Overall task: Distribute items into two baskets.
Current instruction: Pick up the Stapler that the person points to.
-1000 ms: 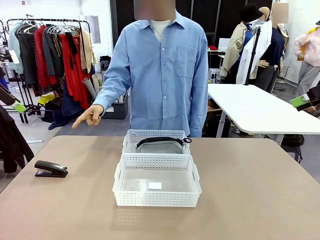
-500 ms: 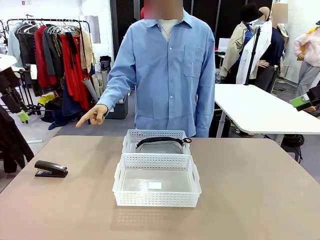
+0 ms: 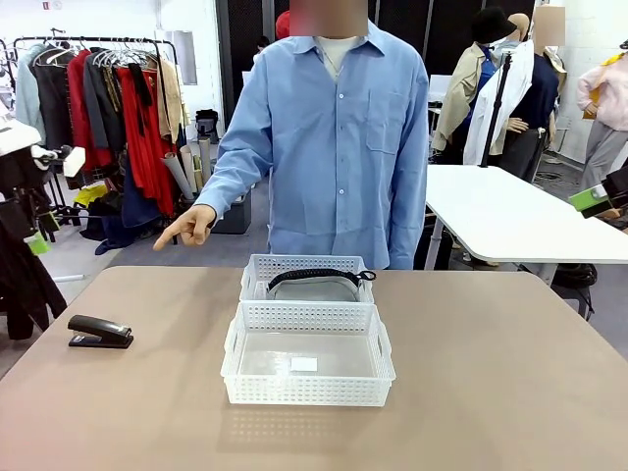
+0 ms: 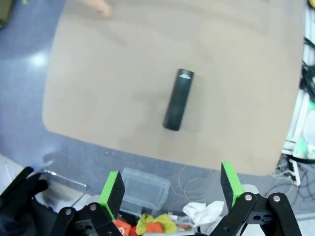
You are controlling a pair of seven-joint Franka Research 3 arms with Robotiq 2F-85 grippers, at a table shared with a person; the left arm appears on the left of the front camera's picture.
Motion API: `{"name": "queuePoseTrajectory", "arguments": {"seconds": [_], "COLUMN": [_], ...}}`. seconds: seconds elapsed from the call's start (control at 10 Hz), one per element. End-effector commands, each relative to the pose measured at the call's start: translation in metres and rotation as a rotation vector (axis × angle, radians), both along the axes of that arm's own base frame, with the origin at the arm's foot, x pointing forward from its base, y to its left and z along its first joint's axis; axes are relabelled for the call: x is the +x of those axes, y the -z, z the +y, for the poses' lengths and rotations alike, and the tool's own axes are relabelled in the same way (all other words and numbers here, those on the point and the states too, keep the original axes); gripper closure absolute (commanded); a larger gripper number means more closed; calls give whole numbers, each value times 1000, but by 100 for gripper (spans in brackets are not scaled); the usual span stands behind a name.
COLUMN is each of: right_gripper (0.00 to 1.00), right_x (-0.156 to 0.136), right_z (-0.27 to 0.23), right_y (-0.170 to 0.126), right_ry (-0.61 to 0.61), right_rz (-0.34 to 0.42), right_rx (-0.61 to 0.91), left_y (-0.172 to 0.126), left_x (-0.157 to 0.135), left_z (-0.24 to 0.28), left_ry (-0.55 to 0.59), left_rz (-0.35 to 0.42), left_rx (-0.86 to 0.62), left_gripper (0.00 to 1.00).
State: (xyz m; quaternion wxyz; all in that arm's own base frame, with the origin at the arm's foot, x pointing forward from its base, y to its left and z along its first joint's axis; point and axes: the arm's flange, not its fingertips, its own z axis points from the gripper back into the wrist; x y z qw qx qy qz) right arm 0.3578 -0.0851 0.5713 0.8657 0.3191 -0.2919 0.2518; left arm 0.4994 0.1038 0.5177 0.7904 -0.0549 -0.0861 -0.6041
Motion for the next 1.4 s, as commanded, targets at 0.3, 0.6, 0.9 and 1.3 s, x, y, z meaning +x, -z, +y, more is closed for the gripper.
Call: {"name": "queuePoseTrajectory", "arguments": {"seconds": [0.3, 0.6, 0.9, 1.3], "right_gripper": [0, 0, 0, 0], "right_x": [0, 0, 0, 0], "right_z": [0, 0, 0, 0], "right_y": [0, 0, 0, 0], "right_ry": [-2, -2, -2, -2], "right_rz": [-3, -3, -3, -3], "right_rx": [-2, -2, -2, -2], "left_y": [24, 50, 69, 85], "left_x": [2, 10, 8, 5], "left_z": [-3, -6, -16, -25], "left_ry": [157, 158, 180, 183], "left_rz": [-55, -106, -85, -42], "left_rx": [38, 69, 55, 22], "left_gripper": [0, 0, 0, 0]}}
